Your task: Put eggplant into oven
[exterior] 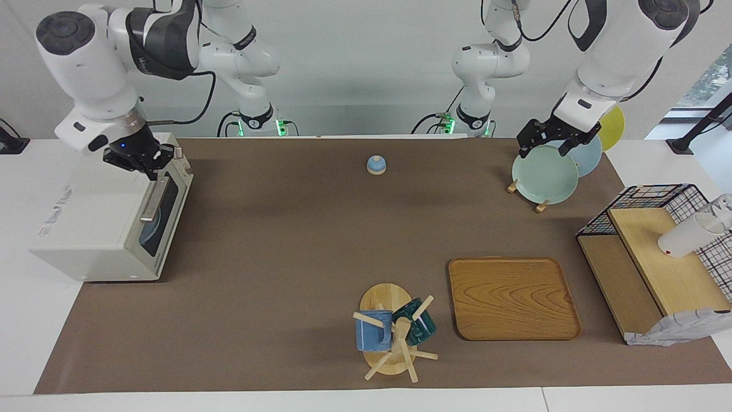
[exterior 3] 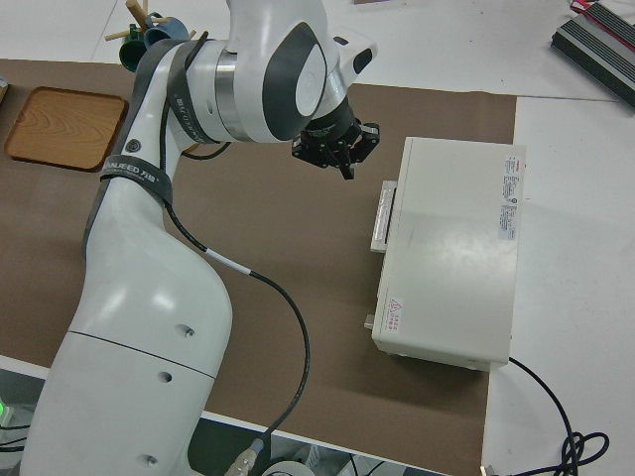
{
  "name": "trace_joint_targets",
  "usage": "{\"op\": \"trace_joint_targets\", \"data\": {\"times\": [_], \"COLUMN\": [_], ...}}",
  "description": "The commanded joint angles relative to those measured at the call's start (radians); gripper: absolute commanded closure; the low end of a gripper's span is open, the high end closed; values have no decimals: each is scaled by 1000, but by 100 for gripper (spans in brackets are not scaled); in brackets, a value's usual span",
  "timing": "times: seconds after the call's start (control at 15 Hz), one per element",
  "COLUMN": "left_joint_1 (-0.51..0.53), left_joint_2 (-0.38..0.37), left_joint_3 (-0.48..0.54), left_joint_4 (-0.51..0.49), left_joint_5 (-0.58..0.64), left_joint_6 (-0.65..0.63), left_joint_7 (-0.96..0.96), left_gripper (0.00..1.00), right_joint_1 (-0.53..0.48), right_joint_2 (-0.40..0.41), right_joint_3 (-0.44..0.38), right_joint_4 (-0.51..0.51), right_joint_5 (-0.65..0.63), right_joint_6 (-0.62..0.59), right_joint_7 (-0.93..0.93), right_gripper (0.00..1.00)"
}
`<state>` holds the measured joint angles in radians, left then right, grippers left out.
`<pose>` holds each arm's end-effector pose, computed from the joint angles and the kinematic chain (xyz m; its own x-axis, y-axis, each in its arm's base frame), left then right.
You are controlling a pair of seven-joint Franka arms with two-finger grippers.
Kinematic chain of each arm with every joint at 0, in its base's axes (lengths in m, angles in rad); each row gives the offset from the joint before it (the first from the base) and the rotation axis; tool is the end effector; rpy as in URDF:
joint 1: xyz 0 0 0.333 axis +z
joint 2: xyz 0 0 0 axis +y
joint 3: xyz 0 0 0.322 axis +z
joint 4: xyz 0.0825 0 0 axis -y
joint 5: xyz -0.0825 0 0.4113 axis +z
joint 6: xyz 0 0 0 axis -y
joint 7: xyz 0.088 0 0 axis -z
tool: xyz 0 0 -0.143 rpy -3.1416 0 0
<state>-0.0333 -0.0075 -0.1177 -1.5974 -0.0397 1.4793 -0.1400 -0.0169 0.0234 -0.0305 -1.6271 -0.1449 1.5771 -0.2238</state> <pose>0.5572 -0.0910 0.5785 0.9933 -0.0136 -0.1147 -0.0111 -0.9997 0.0230 0.5823 -0.0481 0.5549 0.9792 0.1742 -0.1037 0.1866 -0.9745 0.1248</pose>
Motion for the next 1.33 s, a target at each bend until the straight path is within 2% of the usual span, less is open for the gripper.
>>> {"op": "trace_joint_targets", "data": {"times": [0.0,0.07,0.13,0.2,0.27,0.53,0.8,0.93,1.07,1.27], "left_joint_1": [12,12,12,12,12,12,12,12,12,12], "left_joint_2": [-6,-6,-6,-6,-6,-6,-6,-6,-6,-6], "left_joint_3": [-10,-10,-10,-10,-10,-10,-10,-10,-10,-10], "left_joint_4": [8,8,8,8,8,8,7,8,8,7], "left_joint_5": [17,17,17,17,17,17,17,17,17,17], "left_joint_6": [-16,-16,-16,-17,-16,-17,-16,-16,-17,-16], "left_joint_7": [11,11,11,11,11,11,11,11,11,11], "left_gripper": [0,0,0,0,0,0,0,0,0,0], "right_joint_1": [6,9,9,9,8,6,17,32,95,109], "right_joint_2": [30,30,32,32,30,21,18,23,36,36], "right_joint_3": [11,11,11,12,14,14,9,-25,-74,-86], "right_joint_4": [61,64,58,53,49,38,46,49,64,73], "right_joint_5": [94,109,110,113,114,113,110,113,114,111], "right_joint_6": [-31,-35,-29,-25,-31,-83,-100,-100,-94,-91], "right_joint_7": [65,98,106,106,109,191,195,187,190,161], "right_gripper": [100,100,85,36,0,0,0,0,0,0]}}
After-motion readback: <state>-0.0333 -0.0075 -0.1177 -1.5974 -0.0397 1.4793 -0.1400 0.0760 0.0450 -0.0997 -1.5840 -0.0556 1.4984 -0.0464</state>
